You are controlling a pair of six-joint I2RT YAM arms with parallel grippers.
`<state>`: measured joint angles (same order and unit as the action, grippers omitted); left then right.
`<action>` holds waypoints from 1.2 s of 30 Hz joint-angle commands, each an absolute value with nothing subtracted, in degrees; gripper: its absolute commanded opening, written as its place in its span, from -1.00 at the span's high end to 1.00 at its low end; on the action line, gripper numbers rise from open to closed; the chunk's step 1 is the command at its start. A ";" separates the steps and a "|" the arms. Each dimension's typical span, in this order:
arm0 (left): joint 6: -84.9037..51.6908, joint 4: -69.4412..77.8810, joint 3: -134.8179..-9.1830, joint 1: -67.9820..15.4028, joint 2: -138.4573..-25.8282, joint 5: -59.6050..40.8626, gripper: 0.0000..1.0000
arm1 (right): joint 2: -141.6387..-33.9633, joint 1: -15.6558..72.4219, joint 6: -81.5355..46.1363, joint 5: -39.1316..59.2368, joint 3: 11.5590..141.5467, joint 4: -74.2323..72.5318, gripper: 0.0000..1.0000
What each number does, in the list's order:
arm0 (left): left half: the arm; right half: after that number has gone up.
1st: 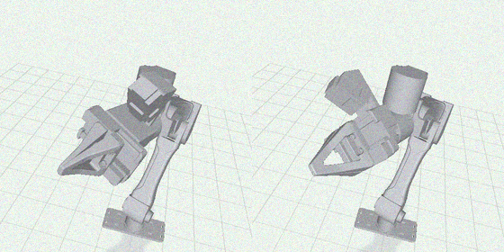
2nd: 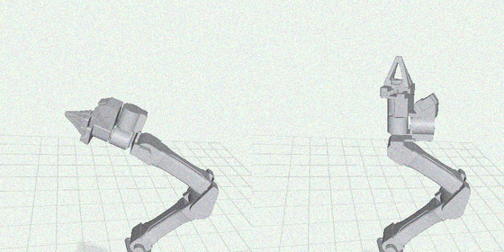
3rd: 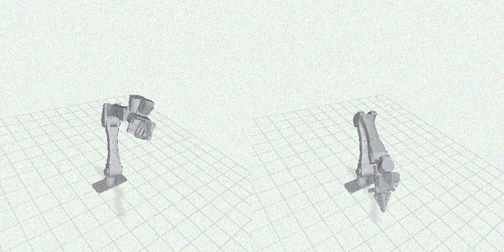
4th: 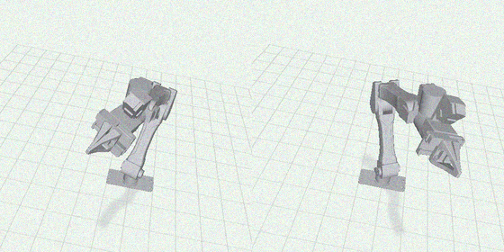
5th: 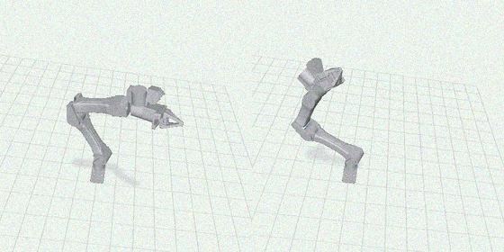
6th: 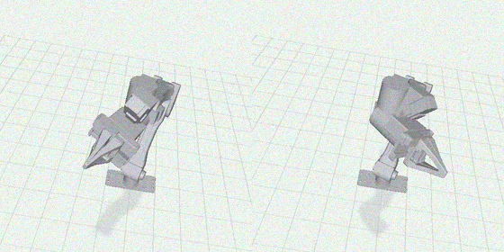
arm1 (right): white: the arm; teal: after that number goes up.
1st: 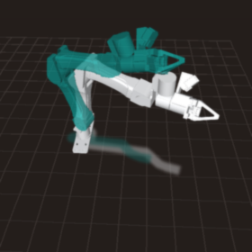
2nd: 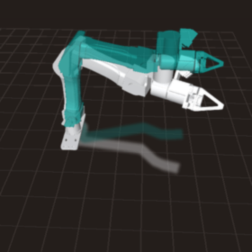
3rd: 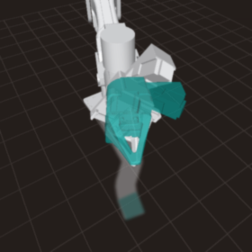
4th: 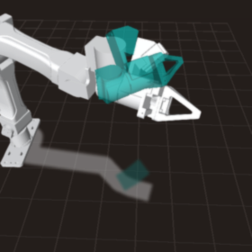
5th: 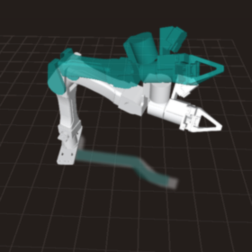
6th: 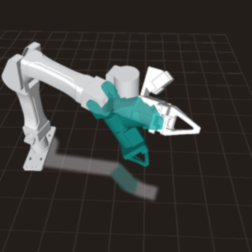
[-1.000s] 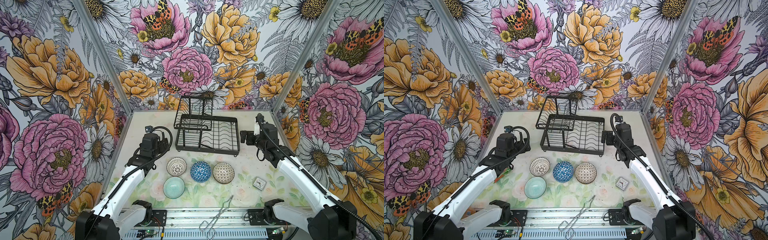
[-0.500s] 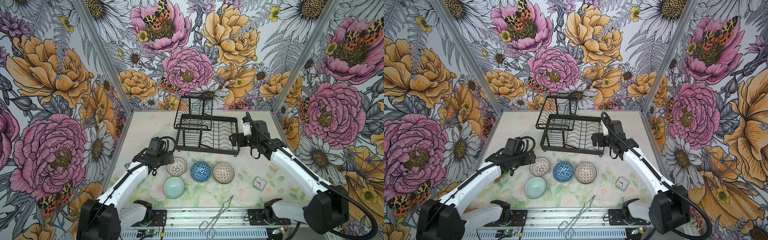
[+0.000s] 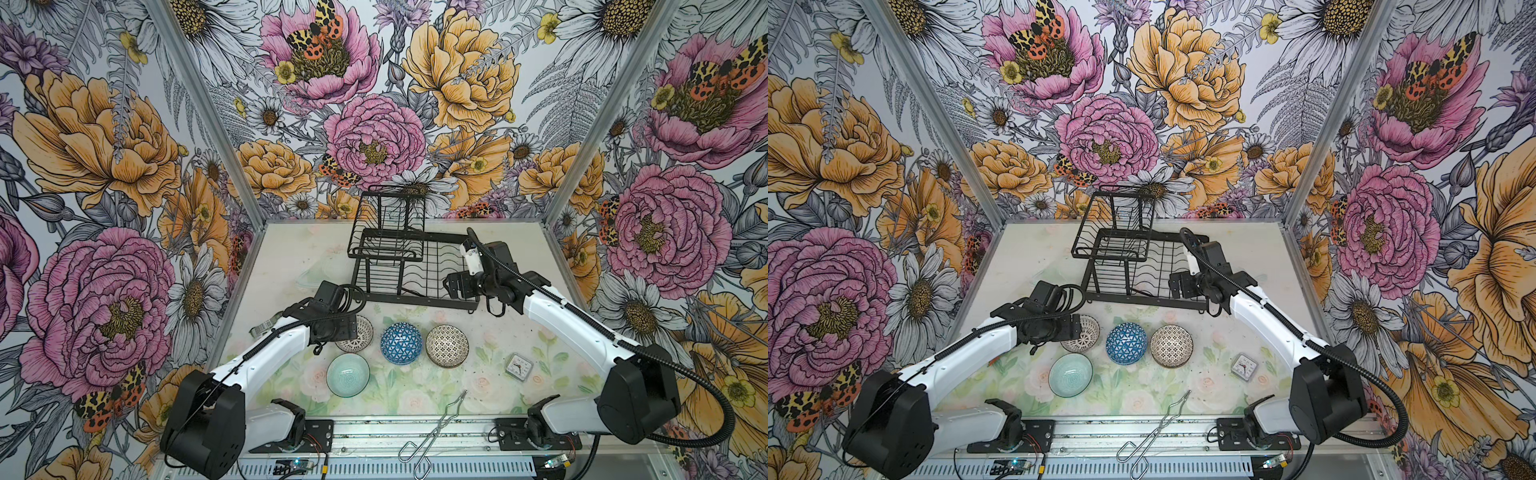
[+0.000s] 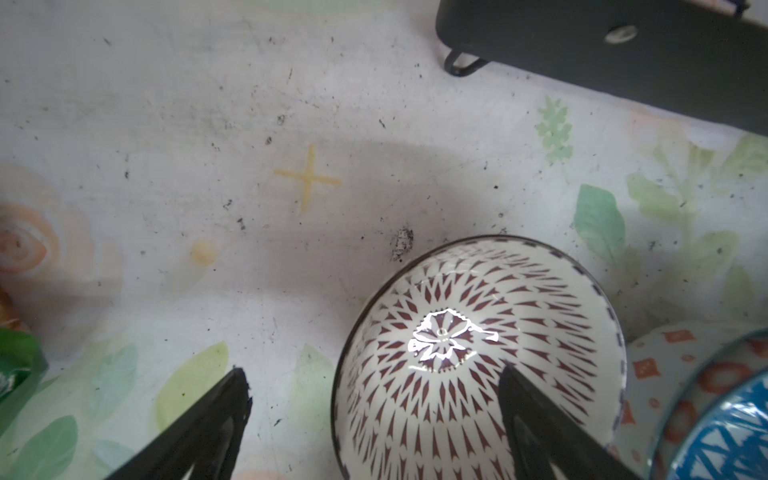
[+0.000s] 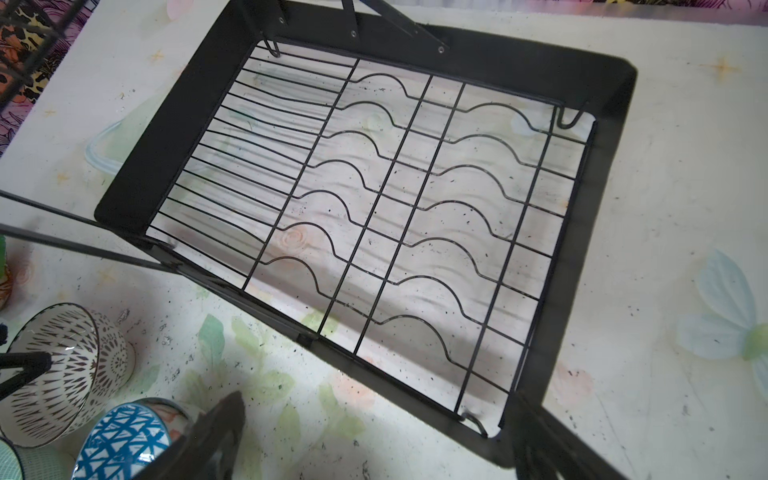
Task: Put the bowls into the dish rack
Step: 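Move left gripper to the white maroon-patterned bowl while right arm reaches toward the rack, then grasp the bowl rim with left gripper and lift it toward the right gripper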
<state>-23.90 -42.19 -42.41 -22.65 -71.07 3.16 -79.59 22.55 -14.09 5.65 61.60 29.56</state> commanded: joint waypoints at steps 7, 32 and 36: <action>-25.22 -39.50 -40.31 -22.15 -72.83 2.37 -0.28 | -82.02 22.92 -13.27 4.13 64.42 29.53 -0.99; -24.78 -33.05 -38.41 -18.76 -75.76 -0.36 0.74 | -81.92 23.01 -12.45 3.03 64.52 29.97 -0.99; -24.75 -33.05 -38.87 -18.41 -75.37 -0.03 0.95 | -81.56 22.94 -12.21 2.74 64.60 30.32 -0.99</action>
<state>-25.17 -33.76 -38.74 -19.25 -74.70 -1.80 -82.30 22.59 -12.82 4.10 62.96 29.82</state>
